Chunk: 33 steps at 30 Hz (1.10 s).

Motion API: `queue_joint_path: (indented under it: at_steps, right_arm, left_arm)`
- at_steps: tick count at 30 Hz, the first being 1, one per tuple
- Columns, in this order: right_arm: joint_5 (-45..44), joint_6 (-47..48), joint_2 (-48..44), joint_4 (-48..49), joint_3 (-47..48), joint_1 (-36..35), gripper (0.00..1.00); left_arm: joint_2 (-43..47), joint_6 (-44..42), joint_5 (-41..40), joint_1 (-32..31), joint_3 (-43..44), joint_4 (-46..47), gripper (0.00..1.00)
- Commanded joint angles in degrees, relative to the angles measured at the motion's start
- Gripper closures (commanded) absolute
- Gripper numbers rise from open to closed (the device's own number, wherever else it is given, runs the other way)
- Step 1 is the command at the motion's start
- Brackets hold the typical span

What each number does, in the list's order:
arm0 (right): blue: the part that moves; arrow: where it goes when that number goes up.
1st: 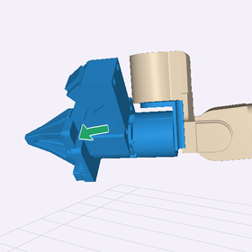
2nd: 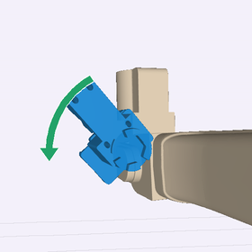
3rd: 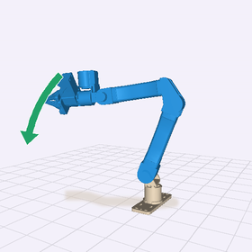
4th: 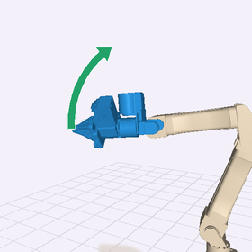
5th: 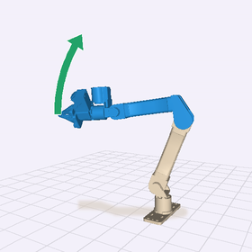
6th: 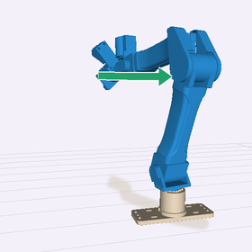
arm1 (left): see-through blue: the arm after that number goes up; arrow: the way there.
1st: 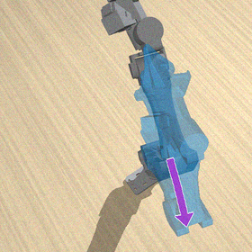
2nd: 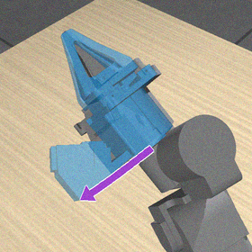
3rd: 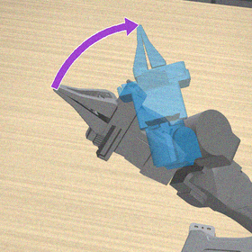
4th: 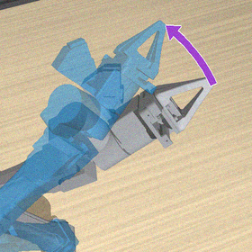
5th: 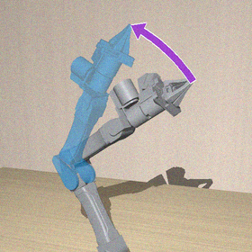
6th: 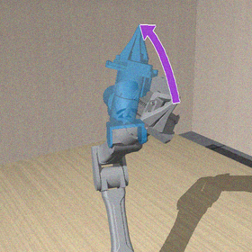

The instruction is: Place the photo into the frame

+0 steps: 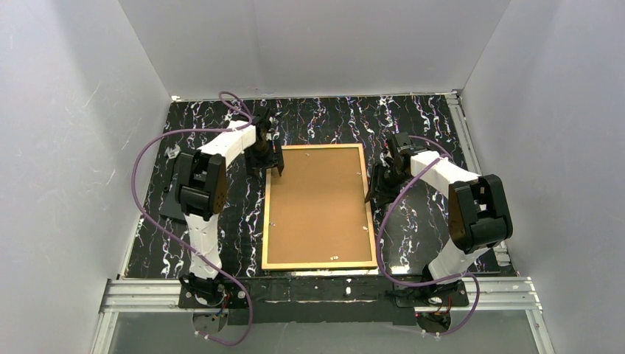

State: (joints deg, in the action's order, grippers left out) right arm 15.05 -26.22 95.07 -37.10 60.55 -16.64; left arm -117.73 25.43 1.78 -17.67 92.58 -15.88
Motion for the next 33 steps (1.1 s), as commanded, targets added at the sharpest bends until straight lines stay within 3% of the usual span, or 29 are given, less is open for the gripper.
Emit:
queue_joint_path:
  at_steps: [1, 7, 10, 12, 24, 33]
  right_arm:
    - [0.9, -0.2, -1.9, 0.6, -1.0, 0.3, 0.50]
    - [0.8, -0.1, -1.6, 0.9, -1.4, 0.2, 0.52]
    - [1.1, -0.2, -1.0, 0.9, -1.3, 0.2, 0.54]
    - [1.1, -0.1, -0.9, 1.1, -1.2, 0.3, 0.55]
    - [1.1, -0.3, 0.2, 1.1, -0.5, 0.2, 0.56]
    - [1.4, -0.6, 1.1, 1.8, -0.8, 0.2, 0.57]
  left_arm:
    - [-3.6, 0.9, -3.6, 0.9, 4.3, -6.6, 0.33]
    - [-7.6, 0.9, -3.9, 1.3, 9.5, -8.2, 0.39]
    - [-8.5, 0.3, -3.2, 1.3, 10.0, -8.5, 0.48]
    - [-8.6, -0.3, -2.1, 1.3, 9.1, -8.0, 0.53]
    - [-5.5, -0.9, 0.6, 1.3, 0.2, -3.9, 0.58]
    - [-3.6, -2.9, 0.2, 1.3, -1.8, -3.9, 0.93]
